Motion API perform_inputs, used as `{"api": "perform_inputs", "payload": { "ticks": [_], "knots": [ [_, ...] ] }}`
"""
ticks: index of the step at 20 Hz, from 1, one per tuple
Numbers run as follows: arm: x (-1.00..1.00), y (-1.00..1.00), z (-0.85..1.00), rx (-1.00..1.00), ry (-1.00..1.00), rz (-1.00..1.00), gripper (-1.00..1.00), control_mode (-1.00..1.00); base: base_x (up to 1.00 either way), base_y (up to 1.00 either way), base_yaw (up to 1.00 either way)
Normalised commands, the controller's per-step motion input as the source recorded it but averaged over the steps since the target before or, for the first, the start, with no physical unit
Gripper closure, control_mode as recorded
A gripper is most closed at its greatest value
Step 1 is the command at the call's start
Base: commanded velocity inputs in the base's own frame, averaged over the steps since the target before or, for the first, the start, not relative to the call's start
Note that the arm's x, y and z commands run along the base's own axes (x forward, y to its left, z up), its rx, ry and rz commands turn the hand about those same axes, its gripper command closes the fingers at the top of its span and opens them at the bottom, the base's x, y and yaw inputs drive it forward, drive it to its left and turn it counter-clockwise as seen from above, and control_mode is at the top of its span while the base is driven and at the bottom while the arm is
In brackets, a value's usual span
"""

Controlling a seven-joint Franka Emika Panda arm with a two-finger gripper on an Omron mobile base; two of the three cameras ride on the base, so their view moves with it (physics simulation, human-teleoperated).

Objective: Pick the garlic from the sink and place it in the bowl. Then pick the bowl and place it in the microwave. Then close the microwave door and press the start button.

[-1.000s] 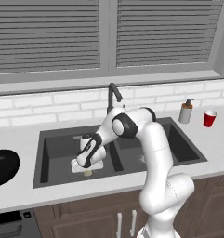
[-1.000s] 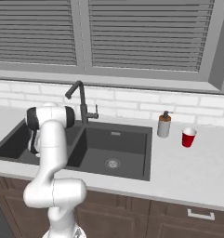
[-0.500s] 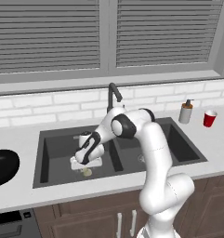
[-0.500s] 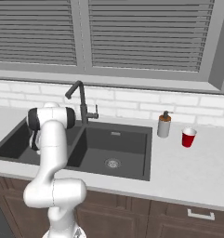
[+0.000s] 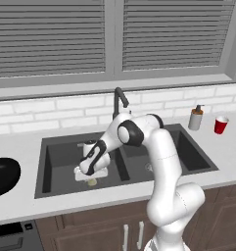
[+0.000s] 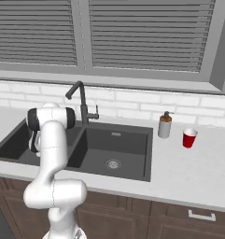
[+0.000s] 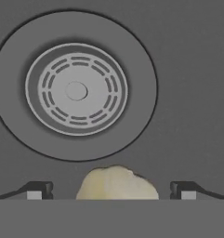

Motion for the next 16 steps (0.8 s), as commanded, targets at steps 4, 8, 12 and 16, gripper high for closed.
{"api": "perform_inputs", "payload": {
  "ticks": [4, 8, 12, 16],
  "knots": [
    [0.01, 0.08, -0.11, -0.02, 0.00, 0.00, 1.00, -1.00, 0.00, 0.00, 0.00],
    [-0.26, 0.00, -0.12, 0.00, -0.03, 0.00, 1.00, -1.00, 0.00, 0.00, 0.00],
    [-0.45, 0.18, 0.54, 0.00, -0.05, -0.05, 1.00, -1.00, 0.00, 0.00, 0.00],
    [-0.39, 0.38, 1.00, 0.00, -0.09, -0.08, 1.00, -1.00, 0.00, 0.00, 0.00]
  ]
}}
